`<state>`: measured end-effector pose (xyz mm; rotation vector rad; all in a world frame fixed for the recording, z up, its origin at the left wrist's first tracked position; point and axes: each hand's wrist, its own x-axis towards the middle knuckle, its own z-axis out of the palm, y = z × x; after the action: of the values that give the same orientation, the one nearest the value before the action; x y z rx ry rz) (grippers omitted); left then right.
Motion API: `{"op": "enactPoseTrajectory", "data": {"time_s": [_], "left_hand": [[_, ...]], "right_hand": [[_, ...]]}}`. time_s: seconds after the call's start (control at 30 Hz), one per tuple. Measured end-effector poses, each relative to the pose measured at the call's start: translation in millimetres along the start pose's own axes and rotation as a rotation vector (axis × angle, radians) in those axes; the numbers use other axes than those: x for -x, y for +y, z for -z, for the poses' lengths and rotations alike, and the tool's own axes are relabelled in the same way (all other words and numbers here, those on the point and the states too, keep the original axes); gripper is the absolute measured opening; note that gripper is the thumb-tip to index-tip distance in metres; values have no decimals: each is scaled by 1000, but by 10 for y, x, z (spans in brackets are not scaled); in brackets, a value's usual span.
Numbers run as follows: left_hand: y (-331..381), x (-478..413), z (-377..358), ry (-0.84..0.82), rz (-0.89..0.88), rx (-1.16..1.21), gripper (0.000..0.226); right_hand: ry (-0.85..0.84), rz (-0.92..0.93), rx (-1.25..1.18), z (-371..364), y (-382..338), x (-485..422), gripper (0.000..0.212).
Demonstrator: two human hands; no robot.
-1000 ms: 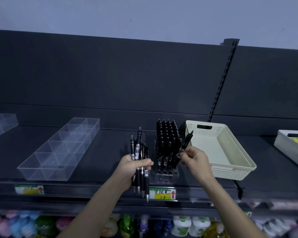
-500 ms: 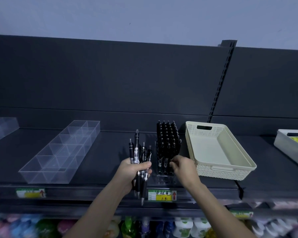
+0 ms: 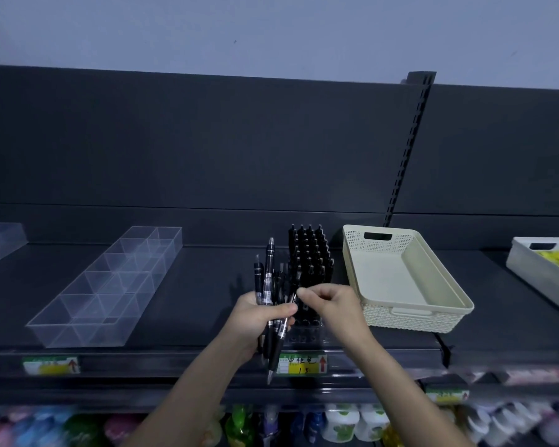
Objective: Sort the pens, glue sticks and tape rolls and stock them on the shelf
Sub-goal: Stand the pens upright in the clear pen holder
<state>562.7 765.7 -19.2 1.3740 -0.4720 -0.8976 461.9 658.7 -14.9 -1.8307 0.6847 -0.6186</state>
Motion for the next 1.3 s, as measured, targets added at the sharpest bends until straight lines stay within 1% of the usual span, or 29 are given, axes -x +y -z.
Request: {"op": "enactPoseTrajectory", "data": {"time_s": [0.1, 0.2, 0.27, 0.33, 0.4, 0.43, 0.5, 0.6, 0.7, 0.83, 1.03, 1.1, 1.2, 1.23, 1.3], "left_hand": [[-12, 4, -43, -44, -21, -10, 11], [-22, 7, -31, -45, 0, 11, 8], [-38, -3, 20, 1, 21, 32, 11], [-62, -9, 73, 35, 44, 42, 15], [-89, -19, 96, 51, 57, 38, 22], [-101, -23, 95, 56, 58, 38, 25], [-118, -31, 84, 59, 60, 39, 27], [-129, -22, 69, 52, 64, 41, 23], [-131, -6, 72, 52, 50, 46, 11], [-147, 18, 111, 56, 6, 2, 18], [-176, 23, 150, 31, 4, 85, 17], [-185, 17, 154, 29, 15, 73, 15], [-174, 14, 152, 43, 18, 51, 3], [-168, 13, 151, 49, 17, 57, 5], [-156, 19, 152, 53, 16, 80, 6]], "right_hand": [[-86, -61, -102, -10, -46, -3, 32], [-65, -110, -212, 70, -30, 5, 29], [40, -71, -183, 213, -34, -5, 28], [194, 0, -84, 382, -51, -51, 28], [325, 43, -50, 504, -64, -103, 28], [366, 58, -35, 537, -54, -132, 29], [392, 82, 2, 542, -9, -178, 30], [356, 68, 103, 469, 95, -233, 32], [278, 28, 201, 376, 182, -265, 33], [193, 7, 357, 275, 251, -276, 29], [80, -9, 476, 237, 295, -278, 19], [77, 18, 554, 218, 308, -275, 19], [100, 46, 639, 185, 304, -274, 14], [108, 46, 646, 176, 307, -278, 12], [116, 32, 646, 160, 328, -291, 16]]}}
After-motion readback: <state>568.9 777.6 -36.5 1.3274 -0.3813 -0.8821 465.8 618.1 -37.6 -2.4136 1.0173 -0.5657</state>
